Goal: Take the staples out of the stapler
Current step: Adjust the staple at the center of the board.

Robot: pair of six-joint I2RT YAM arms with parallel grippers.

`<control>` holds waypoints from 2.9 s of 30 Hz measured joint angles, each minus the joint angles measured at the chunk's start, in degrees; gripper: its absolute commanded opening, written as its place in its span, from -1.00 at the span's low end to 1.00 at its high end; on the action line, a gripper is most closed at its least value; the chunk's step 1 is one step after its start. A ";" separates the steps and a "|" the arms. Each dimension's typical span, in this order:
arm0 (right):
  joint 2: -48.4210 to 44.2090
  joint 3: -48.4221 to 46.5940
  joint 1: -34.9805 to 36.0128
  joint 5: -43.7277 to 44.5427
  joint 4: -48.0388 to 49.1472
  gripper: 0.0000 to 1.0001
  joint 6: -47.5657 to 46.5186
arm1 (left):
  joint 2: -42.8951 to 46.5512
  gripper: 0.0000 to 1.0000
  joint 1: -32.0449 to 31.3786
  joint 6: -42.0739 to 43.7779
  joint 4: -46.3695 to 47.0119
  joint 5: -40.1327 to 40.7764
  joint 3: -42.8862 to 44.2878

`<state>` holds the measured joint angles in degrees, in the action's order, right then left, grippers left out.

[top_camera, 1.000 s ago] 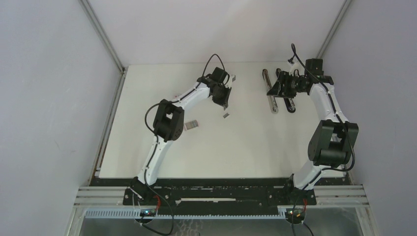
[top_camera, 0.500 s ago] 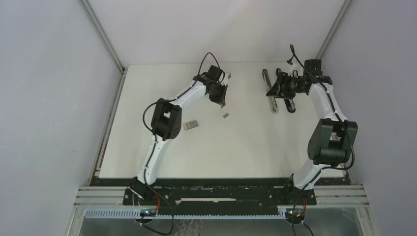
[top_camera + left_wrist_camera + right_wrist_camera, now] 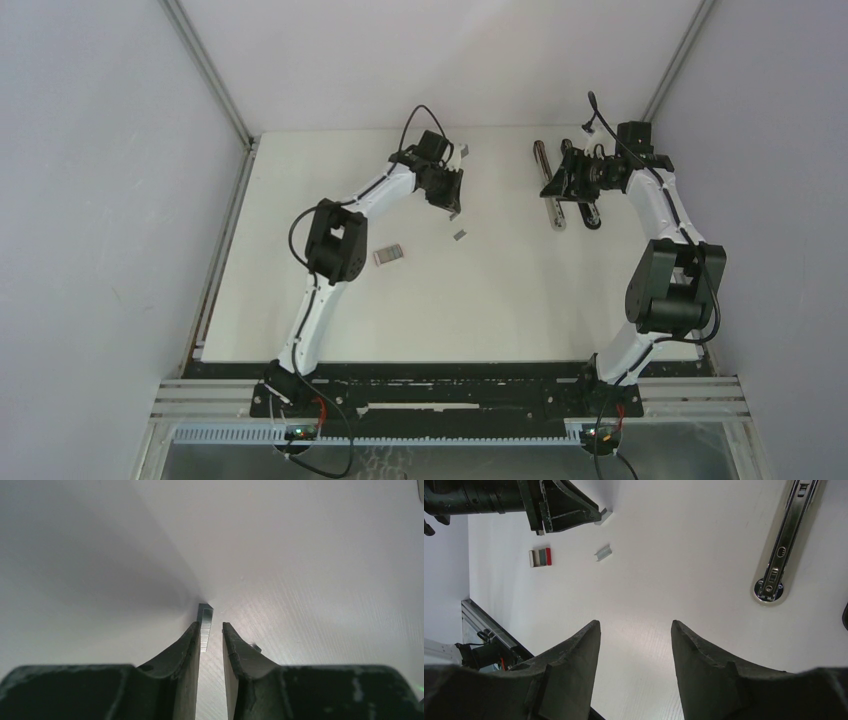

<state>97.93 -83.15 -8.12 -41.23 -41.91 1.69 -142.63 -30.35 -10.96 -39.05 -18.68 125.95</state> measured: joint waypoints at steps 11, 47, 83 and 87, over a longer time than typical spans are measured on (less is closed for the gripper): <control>0.00 0.00 0.02 0.00 0.02 0.10 0.00 | 0.00 -0.53 -0.17 0.61 0.09 1.88 -0.59; 0.39 0.00 0.02 -0.02 0.15 0.13 0.02 | 0.00 -0.72 -0.76 1.01 0.07 2.75 -1.46; 1.73 0.00 1.09 -0.39 0.20 0.14 0.20 | 0.98 -0.42 4.31 -5.46 8.55 -12.22 -8.90; 2.08 0.00 1.66 -0.39 0.22 0.14 0.20 | 1.05 -0.42 4.50 -5.46 8.57 -12.02 -8.90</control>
<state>100.01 -83.15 -6.46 -41.63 -41.69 1.89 -141.58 -25.85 -16.43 -30.48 -30.70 117.05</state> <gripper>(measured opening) 0.571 0.289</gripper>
